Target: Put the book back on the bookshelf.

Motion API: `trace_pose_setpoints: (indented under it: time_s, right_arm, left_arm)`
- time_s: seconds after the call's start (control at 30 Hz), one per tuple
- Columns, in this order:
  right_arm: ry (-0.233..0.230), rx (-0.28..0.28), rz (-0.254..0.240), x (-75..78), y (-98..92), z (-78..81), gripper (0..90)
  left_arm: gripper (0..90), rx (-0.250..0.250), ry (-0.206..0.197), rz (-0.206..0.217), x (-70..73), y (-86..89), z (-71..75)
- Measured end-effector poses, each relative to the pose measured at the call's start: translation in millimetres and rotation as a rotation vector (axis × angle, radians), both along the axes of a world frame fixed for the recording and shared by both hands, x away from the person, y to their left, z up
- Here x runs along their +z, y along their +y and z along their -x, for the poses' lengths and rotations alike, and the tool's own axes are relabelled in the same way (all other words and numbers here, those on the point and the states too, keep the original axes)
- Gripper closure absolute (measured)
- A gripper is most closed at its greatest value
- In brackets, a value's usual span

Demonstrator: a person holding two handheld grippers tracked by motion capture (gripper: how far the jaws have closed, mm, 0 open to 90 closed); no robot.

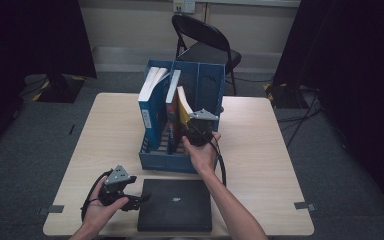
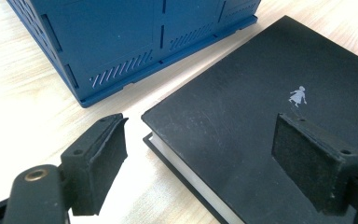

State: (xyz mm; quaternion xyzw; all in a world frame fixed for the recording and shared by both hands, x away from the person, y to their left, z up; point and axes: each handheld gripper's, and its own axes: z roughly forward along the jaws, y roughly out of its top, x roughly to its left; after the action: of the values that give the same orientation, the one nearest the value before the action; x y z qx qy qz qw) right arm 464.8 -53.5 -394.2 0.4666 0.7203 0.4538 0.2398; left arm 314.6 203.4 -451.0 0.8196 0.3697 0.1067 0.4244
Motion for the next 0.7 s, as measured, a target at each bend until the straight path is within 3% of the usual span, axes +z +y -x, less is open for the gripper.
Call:
trace_pose_setpoints:
  time_s: [0.43,0.7]
  right_arm:
    - [-0.074,-0.083,-0.023,2.3,6.6,-10.4,76.0]
    - [-0.086,-0.116,-0.020,5.0,11.1,-25.6,76.1]
  left_arm:
    - [17.6,0.004,0.003,0.000,-0.2,1.1,-0.9]
    - [17.6,0.006,-0.001,0.004,0.2,2.3,-0.7]
